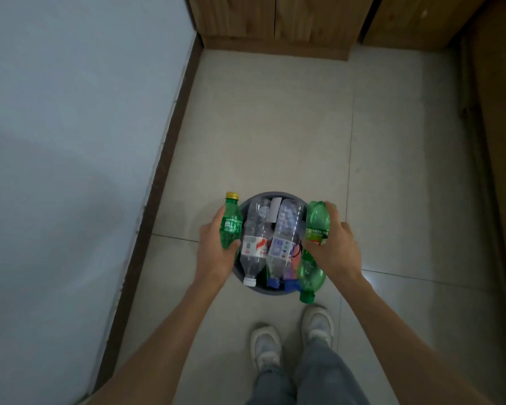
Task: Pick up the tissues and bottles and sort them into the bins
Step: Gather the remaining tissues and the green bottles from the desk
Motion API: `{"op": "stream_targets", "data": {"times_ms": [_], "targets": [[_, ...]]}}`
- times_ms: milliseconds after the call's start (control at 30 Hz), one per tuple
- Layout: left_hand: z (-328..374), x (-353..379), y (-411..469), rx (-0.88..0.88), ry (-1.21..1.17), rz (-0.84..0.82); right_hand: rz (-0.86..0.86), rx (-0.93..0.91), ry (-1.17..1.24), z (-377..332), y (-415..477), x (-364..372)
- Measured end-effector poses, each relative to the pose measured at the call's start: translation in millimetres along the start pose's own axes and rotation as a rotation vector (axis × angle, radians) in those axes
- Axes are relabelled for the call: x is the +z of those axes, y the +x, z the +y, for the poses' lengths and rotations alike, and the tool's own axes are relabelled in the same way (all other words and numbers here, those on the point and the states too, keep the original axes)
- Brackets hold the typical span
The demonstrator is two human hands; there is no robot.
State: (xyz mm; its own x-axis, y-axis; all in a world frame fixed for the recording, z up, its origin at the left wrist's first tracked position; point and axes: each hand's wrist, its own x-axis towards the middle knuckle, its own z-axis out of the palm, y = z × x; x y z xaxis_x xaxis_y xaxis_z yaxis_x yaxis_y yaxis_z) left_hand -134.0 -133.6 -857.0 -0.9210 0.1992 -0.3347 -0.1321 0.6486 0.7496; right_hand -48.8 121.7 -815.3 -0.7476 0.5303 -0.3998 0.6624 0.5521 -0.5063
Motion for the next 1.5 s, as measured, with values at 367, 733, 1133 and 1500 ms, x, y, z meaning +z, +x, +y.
{"op": "stream_targets", "data": {"times_ms": [367,733,1133,1500], "targets": [[-31,26,14,-0.076,0.163,-0.136,-0.143,0.002,-0.01,44,26,34],[-7,-7,4,-0.057,0.318,-0.257,-0.315,-0.068,-0.118,34,29,10],[198,-73,-43,0.059,0.428,-0.105,-0.252,-0.055,-0.317,-94,-66,-171],[527,-216,-228,0.637,0.547,0.162,0.232,-0.214,-0.164,-223,-263,-485]]}}
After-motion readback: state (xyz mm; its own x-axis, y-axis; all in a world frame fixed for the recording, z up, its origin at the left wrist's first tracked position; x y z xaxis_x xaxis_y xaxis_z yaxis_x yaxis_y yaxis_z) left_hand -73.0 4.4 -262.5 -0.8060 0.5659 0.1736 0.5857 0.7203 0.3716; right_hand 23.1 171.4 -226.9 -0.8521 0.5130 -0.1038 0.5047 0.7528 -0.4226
